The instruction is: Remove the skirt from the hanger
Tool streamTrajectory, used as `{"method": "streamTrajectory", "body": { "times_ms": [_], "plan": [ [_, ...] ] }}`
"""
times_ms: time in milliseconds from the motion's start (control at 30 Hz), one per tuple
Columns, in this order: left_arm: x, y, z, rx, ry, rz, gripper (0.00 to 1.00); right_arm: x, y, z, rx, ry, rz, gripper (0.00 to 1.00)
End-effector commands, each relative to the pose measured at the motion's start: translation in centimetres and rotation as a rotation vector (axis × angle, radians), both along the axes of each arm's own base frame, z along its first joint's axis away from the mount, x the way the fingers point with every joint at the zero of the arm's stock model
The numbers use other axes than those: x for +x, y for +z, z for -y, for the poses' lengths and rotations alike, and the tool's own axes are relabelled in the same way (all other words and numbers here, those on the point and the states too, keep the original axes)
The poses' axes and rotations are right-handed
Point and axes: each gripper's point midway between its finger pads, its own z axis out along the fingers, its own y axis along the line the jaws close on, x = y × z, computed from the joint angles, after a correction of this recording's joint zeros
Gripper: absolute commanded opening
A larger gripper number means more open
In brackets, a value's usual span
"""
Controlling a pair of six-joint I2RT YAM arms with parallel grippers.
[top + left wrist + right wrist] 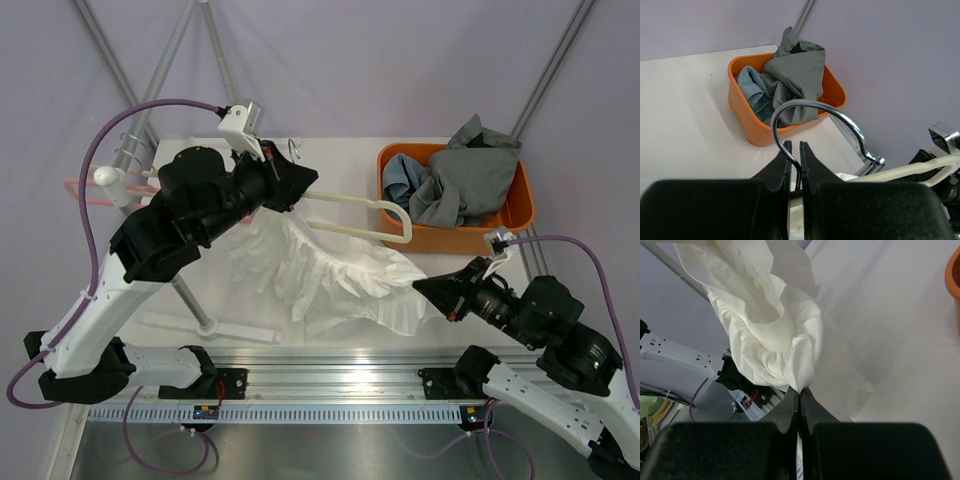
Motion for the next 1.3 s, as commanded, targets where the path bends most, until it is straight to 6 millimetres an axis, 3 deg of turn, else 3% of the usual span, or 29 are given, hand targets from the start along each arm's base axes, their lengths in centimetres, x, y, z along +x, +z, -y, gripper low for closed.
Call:
{"method": "streamTrajectory", "body": {
  "times_ms": [0, 33, 67, 133, 200, 233, 300, 500, 633, 733, 767, 933, 1267],
  "plan": [
    [-1.2, 5.8, 0.8, -0.195, -0.073, 0.067, 0.0, 1.8, 0.9, -2.8, 0.022, 0.034, 0.02, 0.0],
    [-2.1, 6.2, 1.5, -0.214, -0.133, 0.064, 0.0, 2.5, 1.8, -3.4, 0.05, 0.023, 0.041, 0.0],
    [-2.6, 6.7, 1.9, -0.241, -0.171, 0.065, 0.0, 3.3, 1.5, -4.2, 0.033, 0.021, 0.028, 0.0],
    [-5.0, 8.7, 3.2, -0.339, -0.321, 0.07, 0.0, 4.4, 2.7, -5.2, 0.051, 0.009, 0.046, 0.0],
    [-6.5, 9.6, 4.1, -0.419, -0.42, 0.037, 0.0, 6.5, 2.1, -6.6, 0.002, -0.019, 0.017, 0.0],
    [-7.8, 10.9, 4.3, -0.466, -0.493, 0.059, 0.0, 6.9, 3.0, -7.2, 0.002, -0.015, 0.028, 0.0],
    [-8.7, 12.1, 4.6, -0.527, -0.55, 0.051, 0.0, 8.2, 2.5, -8.7, -0.036, -0.007, 0.008, 0.0],
    [-10.1, 13.7, 4.1, -0.591, -0.618, 0.069, 0.0, 10.2, 3.2, -9.8, -0.012, -0.053, 0.016, 0.0],
    [-9.7, 12.8, 4.6, -0.572, -0.613, 0.06, 0.0, 10.0, 3.4, -11.1, -0.011, 0.005, 0.01, 0.0],
    [-8.9, 11.8, 4.5, -0.553, -0.566, 0.061, 0.0, 9.6, 4.0, -10.7, 0.037, 0.001, 0.026, 0.0],
    [-8.3, 10.6, 4.9, -0.543, -0.554, 0.045, 0.0, 9.5, 4.1, -10.6, 0.041, -0.001, 0.03, 0.0],
    [-6.7, 9.1, 6.0, -0.481, -0.523, 0.072, 0.0, 7.2, 5.5, -12.6, 0.085, 0.171, 0.046, 0.0],
    [-3.9, 7.1, 5.9, -0.368, -0.411, 0.156, 0.0, 3.0, 7.6, -13.2, 0.249, 0.373, 0.114, 0.0]
  ]
}}
